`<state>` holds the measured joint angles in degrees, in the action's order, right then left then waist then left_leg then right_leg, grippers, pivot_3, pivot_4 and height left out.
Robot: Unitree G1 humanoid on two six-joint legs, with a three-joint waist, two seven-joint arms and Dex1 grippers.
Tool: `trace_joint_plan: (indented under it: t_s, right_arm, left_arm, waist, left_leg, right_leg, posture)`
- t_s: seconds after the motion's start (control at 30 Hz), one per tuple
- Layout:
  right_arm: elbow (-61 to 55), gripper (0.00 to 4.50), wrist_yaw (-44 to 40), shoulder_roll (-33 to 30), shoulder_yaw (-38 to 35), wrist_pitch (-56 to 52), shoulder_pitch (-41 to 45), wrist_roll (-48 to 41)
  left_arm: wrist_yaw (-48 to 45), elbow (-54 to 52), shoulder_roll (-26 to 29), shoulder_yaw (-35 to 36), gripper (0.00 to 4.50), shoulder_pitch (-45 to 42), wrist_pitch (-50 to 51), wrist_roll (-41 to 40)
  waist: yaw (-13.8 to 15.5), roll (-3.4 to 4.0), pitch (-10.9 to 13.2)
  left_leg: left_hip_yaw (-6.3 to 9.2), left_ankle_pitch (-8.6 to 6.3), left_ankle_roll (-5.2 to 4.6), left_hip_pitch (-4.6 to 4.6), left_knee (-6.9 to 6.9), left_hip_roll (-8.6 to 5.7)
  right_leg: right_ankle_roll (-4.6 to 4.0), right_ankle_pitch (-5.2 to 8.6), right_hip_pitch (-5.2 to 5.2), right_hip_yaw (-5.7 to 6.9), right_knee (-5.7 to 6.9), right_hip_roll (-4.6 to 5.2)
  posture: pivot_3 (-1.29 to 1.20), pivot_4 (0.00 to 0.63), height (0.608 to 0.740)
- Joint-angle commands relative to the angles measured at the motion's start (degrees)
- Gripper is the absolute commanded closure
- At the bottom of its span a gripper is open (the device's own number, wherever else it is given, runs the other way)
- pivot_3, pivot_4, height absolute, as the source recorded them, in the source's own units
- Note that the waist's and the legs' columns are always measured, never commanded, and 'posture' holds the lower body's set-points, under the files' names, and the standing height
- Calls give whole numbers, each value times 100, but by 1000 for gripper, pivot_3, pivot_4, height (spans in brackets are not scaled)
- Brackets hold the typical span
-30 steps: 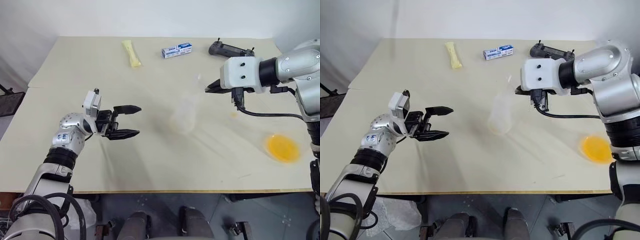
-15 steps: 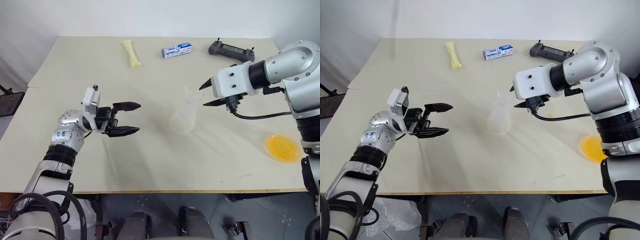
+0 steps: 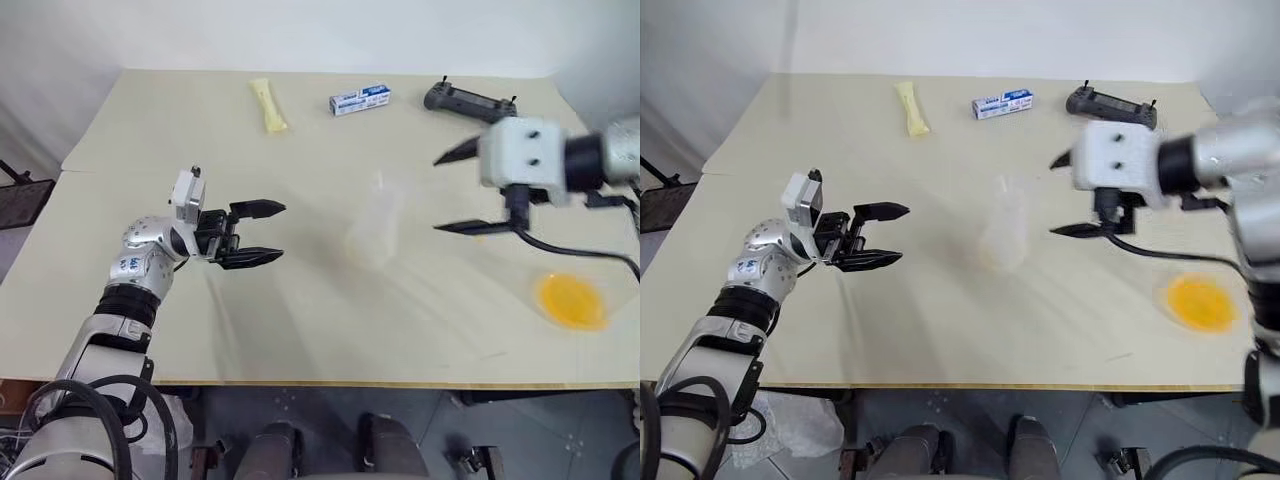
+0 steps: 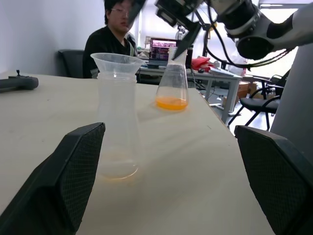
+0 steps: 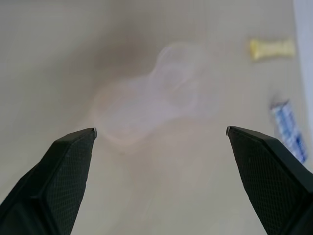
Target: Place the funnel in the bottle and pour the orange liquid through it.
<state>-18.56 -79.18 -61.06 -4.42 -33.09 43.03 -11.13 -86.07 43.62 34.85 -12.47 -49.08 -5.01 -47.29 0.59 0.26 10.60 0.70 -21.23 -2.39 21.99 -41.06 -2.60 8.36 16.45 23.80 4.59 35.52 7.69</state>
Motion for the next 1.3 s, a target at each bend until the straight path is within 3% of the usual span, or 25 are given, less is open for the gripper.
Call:
trace_joint_plan:
  t_s: [0.03, 0.2, 0.3, 0.6, 0.9, 1.3]
  right_arm:
    - [-1137, 43, 329, -108, -1404, -1068, -717, -673]
    - [-2635, 43, 756, 560, -3352, -2134, -2709, -1155]
    - [-3337, 43, 1072, 1305, -4256, -2477, -3786, -1437]
    - [-3917, 43, 1696, 3148, -6046, -1927, -6159, -2273]
    - [-3538, 43, 2390, 3958, -6214, -900, -7493, -2855]
    - [-2645, 43, 3216, 4130, -5823, 303, -7976, -2876]
  left_arm:
    - [-643, -45, 51, 10, 0, -63, -53, -64]
    - [-643, -10, -17, 13, 0, -60, -15, -79]
    - [-643, -25, -54, 17, 0, -42, 18, -100]
    - [-643, -36, -127, 24, 0, -11, 83, -104]
    - [-643, -201, -127, 61, 0, 111, 141, -156]
    - [-643, -414, -119, 68, 0, 303, 181, -167]
  waist:
    - [12, 0, 0]
    - [86, -1, -1]
    - [119, -1, -1]
    - [121, -2, -2]
    - [79, -2, -2]
    - [90, -2, -2]
  left_leg:
    - [3, 0, 0, 1, -5, 1]
    - [10, 0, 2, 6, -11, 5]
    - [5, 1, 1, 7, -16, -1]
    - [12, 5, -7, -4, -13, -16]
    - [-24, 2, -13, -70, 21, -11]
    - [-36, -2, -19, -76, 29, -11]
  right_leg:
    - [0, 0, 0, 3, 2, 0]
    - [0, 0, -2, 9, 5, -5]
    - [2, -1, -6, 4, 6, -2]
    - [10, -5, -16, -14, 11, -3]
    - [10, -5, -47, -51, 11, -7]
    - [9, -5, -44, -83, 4, -8]
  posture:
    - [0, 150, 740]
    - [0, 150, 740]
    - [0, 150, 740]
    - [0, 150, 740]
    - [0, 150, 740]
    - [0, 150, 740]
